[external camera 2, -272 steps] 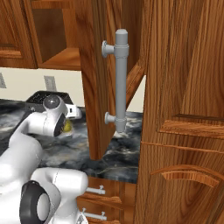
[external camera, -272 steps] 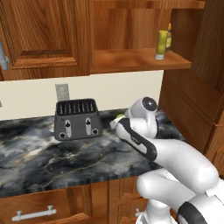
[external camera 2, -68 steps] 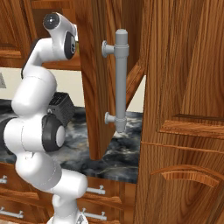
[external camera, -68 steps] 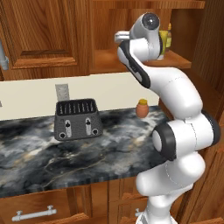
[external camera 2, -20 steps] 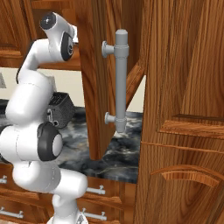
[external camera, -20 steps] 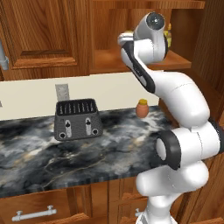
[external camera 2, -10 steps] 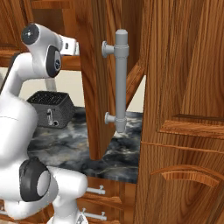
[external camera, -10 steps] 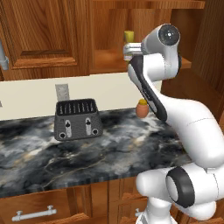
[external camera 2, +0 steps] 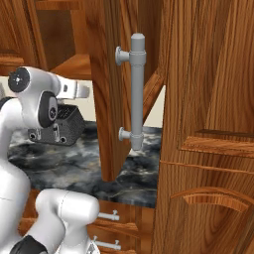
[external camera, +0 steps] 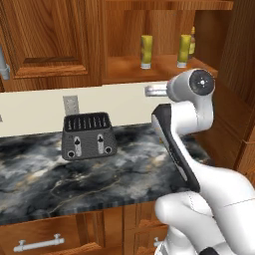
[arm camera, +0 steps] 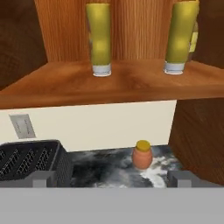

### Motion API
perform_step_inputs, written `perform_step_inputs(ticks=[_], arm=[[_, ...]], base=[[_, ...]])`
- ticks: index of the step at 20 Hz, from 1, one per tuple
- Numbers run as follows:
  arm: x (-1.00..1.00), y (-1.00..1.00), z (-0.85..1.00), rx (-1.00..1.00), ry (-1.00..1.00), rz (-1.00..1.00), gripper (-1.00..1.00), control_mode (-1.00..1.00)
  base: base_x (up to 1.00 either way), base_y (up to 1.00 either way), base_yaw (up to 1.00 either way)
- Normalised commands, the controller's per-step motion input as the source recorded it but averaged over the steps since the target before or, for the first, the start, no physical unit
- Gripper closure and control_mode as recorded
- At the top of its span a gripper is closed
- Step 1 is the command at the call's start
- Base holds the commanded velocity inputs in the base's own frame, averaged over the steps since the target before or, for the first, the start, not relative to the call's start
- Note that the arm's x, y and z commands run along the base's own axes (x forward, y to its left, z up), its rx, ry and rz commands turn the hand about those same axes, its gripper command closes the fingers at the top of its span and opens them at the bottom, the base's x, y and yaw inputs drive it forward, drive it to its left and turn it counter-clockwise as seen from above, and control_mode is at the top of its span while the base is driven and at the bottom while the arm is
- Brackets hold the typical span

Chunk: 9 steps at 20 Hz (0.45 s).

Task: Pick the mustard and mustard from the counter and place them in the cabinet.

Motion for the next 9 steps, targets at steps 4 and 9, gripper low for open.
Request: perform_step_inputs(ticks=[4,9], arm=[[-0.41,0.00,-1.00,0.00,0.11,0.00,-1.00,-1.00],[-0.20,0.00,-1.00,0.01,0.15,0.00,-1.00,-1.00]], base=[[0.00,0.00,0.00],[0.00,0.00,0.00]])
